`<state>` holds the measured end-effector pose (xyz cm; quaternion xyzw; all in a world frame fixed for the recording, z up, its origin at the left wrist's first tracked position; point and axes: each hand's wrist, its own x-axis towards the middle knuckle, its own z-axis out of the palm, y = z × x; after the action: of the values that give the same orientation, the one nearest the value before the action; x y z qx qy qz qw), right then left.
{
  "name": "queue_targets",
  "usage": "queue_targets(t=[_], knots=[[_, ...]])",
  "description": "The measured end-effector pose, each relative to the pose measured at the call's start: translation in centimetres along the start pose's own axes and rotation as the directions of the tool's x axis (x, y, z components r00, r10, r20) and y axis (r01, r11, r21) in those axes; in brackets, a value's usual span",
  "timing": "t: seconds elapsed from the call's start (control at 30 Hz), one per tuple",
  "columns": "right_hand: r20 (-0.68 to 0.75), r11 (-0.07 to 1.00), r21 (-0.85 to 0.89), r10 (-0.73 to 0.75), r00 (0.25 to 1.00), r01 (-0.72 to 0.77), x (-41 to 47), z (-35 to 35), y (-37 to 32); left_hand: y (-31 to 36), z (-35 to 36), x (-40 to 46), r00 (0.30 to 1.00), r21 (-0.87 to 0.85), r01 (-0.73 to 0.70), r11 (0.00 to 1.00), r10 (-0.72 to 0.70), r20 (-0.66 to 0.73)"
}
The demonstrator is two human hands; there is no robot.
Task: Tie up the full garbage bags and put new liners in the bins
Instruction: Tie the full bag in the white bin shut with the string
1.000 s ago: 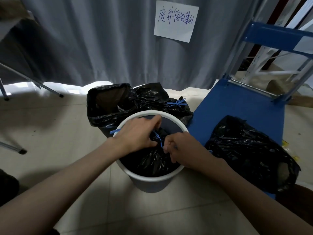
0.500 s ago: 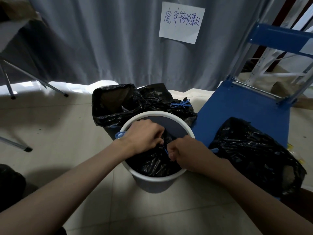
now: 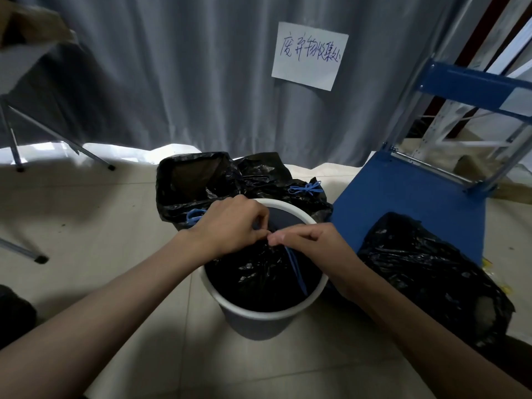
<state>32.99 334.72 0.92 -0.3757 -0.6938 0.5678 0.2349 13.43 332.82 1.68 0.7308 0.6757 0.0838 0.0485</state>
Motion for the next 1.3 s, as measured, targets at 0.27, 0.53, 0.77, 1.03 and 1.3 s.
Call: queue_targets(t=[0.27,0.53,0.77,1.03,1.3], knots=[[-0.092,0.946,0.283,0.189,0.978,-0.156,1.1,0.6,0.8,-0.8,-2.7,-0.5,0.999,-0.137,0.042,0.99,-0.042,0.003],[-0.174,1.0,0.011,-0.01,0.985,0.012,1.5,2.2,0.5,1.1,-2.7,-0.2,0.994,-0.686,-0.06,0.725,-0.021,-0.109],[-0.211,0.998,0.037,-0.041,0.977,0.05,1.2,1.2,1.1,0.2,-1.2,-0.9,0.981,-0.818,0.175,0.548,-0.029,0.19],[-0.297,0.962,0.274,0.104,0.949,-0.02,1.3,0.8,1.4,-0.2,-0.1,-0.3,0.983,-0.662,0.181,0.728,-0.142,0.112],[-0.371,0.946,0.324,0.099,0.923,0.029,1.6,0.7,1.9,-1.3,-1.0,0.4,0.98,-0.541,0.156,0.827,-0.062,0.187]])
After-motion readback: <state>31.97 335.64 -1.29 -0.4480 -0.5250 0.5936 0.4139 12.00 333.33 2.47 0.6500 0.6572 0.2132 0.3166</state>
